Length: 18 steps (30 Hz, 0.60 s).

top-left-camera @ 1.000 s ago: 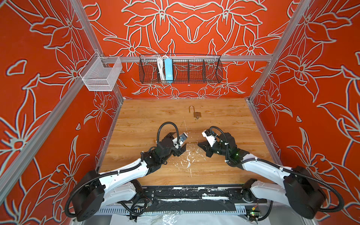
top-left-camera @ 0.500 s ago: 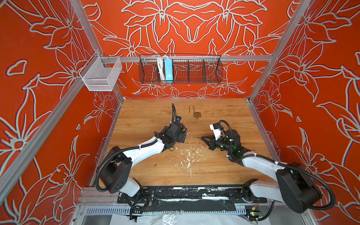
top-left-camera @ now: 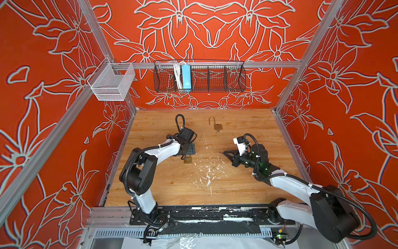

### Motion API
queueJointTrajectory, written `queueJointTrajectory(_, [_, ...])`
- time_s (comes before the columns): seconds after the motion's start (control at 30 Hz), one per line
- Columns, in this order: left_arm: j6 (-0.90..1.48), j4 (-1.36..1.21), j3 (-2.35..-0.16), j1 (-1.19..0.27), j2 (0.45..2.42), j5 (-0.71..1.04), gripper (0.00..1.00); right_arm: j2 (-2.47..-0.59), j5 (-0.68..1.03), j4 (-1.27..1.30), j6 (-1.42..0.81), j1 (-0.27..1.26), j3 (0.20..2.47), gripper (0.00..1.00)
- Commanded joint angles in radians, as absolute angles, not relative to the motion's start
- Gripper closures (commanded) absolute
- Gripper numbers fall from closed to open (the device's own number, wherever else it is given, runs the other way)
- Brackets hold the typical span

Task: Unlock with the key
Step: 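Lower the left gripper onto the small brass padlock and grasp its body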

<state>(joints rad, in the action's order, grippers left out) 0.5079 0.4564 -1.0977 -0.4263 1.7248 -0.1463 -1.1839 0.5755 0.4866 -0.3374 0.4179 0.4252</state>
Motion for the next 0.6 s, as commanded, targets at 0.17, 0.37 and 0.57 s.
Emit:
queueJointTrajectory(0.17, [0.651,0.592,-1.122,-0.442,1.746,-0.184,0.17,-1.158,0.545,0.451,-0.301,0.414,0.429,1.00])
queueJointTrajectory(0.37, [0.666,0.603,-1.144,-0.448,1.770,-0.153,0.29,-1.170,0.544,0.449,-0.293,0.413,0.438,1.00])
queueJointTrajectory(0.57, [0.669,0.668,-1.221,-0.487,1.853,-0.143,0.31,-1.186,0.536,0.422,-0.271,0.414,0.449,1.00])
